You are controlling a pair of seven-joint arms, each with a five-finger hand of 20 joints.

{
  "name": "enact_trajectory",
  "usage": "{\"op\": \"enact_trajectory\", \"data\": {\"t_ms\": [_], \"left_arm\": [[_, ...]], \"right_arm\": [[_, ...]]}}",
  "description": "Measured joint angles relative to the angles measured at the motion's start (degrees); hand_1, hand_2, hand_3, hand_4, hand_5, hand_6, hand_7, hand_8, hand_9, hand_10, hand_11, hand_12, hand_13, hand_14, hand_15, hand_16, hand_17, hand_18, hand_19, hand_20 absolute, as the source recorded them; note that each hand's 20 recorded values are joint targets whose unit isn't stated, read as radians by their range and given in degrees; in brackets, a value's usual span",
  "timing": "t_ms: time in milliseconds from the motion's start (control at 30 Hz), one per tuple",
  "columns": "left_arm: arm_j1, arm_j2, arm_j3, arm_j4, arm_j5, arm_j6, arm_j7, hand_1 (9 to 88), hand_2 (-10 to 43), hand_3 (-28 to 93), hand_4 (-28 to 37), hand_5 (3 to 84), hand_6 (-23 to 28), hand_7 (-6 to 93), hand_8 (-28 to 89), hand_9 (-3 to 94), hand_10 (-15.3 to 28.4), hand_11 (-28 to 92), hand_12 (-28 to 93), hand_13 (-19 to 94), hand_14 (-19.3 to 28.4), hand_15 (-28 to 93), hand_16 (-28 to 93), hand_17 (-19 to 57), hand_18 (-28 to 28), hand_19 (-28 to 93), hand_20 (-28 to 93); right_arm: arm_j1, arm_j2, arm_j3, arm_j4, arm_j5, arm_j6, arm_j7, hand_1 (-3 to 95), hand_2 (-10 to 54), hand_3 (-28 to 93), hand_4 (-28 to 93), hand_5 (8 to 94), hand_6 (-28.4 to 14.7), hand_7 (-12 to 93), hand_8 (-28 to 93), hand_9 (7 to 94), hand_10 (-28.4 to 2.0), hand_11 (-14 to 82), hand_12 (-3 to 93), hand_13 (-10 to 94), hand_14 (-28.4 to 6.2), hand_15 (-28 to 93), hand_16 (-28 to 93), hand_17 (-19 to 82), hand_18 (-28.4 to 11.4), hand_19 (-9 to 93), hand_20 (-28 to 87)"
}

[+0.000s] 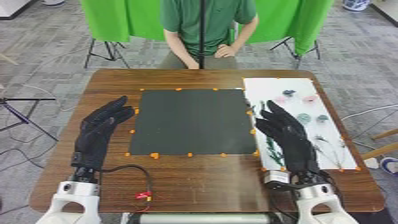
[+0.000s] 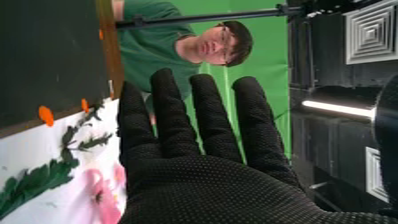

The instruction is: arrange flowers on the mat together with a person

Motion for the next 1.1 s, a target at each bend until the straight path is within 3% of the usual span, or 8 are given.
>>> {"op": "enact_trajectory", "data": {"t_ms": [1100], "left_arm": [[0.35,-0.03,-0.19,-0.38,0.42,-0.51,-1.12,29.7,-9.1,63,-17.3,45.5,3.6,11.7,-6,45.4,13.2,18,14,37,17.0,15,4,6.4,11.9,7,17]], "right_arm": [[0.21,-1.26,1.77,-0.02,-1.5,-4.13,-0.26,12.2,-9.5,76,-19,38.2,-2.4,9,-7,40.6,-14.8,4.4,15.0,36,-16.9,10,23,16,-18.1,12,25]]}}
